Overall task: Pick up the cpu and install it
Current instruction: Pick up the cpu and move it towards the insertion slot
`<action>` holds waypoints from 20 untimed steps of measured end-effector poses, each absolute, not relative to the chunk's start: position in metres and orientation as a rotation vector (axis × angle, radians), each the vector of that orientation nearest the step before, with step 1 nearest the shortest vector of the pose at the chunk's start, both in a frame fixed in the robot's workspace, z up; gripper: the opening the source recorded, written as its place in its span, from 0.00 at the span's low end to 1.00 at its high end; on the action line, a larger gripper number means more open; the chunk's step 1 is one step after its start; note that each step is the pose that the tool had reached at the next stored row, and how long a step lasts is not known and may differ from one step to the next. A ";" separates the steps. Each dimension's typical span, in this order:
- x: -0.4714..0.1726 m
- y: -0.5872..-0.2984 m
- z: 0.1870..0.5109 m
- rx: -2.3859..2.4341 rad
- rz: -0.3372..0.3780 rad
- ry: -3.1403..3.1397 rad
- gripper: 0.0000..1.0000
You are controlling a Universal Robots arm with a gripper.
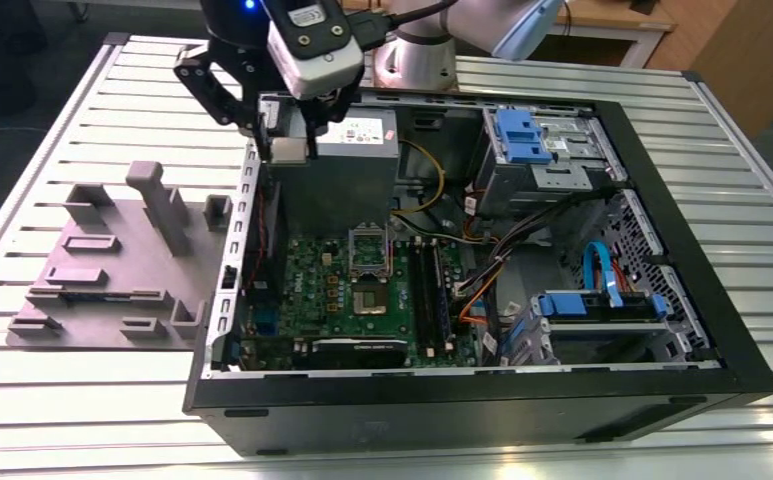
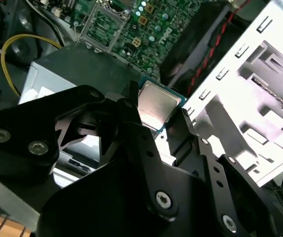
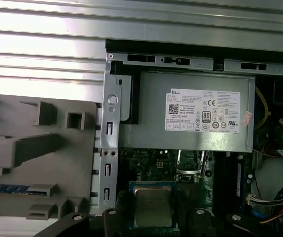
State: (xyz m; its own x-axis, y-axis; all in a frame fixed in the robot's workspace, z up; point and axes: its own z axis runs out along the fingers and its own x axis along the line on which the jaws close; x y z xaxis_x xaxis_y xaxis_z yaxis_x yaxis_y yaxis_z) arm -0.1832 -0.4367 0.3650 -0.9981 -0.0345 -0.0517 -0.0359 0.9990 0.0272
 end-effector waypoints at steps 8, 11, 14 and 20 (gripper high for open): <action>-0.166 -0.437 0.365 -0.055 0.043 3.089 0.47; -0.159 -0.437 0.365 -0.054 0.043 3.089 0.47; -0.153 -0.437 0.365 -0.055 0.043 3.089 0.47; -0.151 -0.437 0.365 -0.054 0.043 3.089 0.47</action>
